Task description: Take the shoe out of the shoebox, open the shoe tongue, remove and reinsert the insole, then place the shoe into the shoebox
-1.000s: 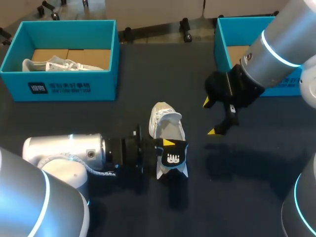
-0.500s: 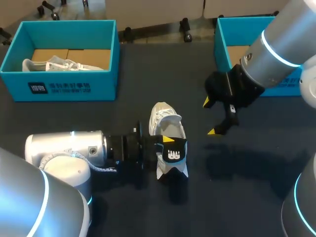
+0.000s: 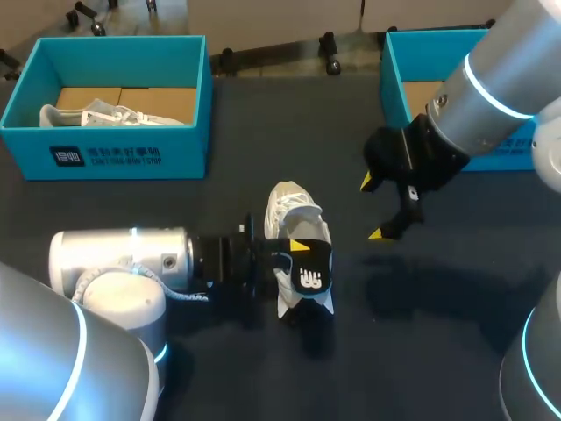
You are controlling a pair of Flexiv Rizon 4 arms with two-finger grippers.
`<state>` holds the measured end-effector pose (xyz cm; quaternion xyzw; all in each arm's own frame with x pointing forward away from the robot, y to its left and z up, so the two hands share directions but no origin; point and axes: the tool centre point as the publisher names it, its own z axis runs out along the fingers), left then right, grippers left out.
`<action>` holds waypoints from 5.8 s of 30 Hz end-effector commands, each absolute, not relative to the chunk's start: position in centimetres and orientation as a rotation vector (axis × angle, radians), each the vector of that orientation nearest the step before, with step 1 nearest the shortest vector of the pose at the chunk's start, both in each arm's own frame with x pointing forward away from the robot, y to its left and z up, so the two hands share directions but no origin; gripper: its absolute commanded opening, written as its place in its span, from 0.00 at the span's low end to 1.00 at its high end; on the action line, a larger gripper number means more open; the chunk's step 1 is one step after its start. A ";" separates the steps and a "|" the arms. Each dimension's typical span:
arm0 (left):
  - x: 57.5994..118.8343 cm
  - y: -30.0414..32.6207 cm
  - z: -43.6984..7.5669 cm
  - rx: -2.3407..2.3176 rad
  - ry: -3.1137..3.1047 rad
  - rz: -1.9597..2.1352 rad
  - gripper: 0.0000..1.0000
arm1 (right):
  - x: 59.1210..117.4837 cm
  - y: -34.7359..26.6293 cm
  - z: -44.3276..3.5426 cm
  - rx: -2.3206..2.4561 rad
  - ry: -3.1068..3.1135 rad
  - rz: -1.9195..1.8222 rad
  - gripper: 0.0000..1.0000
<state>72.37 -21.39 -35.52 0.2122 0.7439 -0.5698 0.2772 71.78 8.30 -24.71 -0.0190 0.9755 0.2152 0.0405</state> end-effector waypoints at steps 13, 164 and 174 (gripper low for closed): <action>71.7 -21.7 -32.7 0.550 1.924 -1.593 0.33 | 71.8 8.4 -24.8 -0.060 2.988 0.660 1.00; 71.1 -21.2 -34.4 0.869 1.872 -1.484 0.00 | 71.8 8.4 -24.8 -0.060 2.988 0.660 1.00; 72.5 -21.2 -35.3 0.953 1.836 -1.440 0.00 | 71.8 8.4 -24.8 -0.060 2.988 0.660 1.00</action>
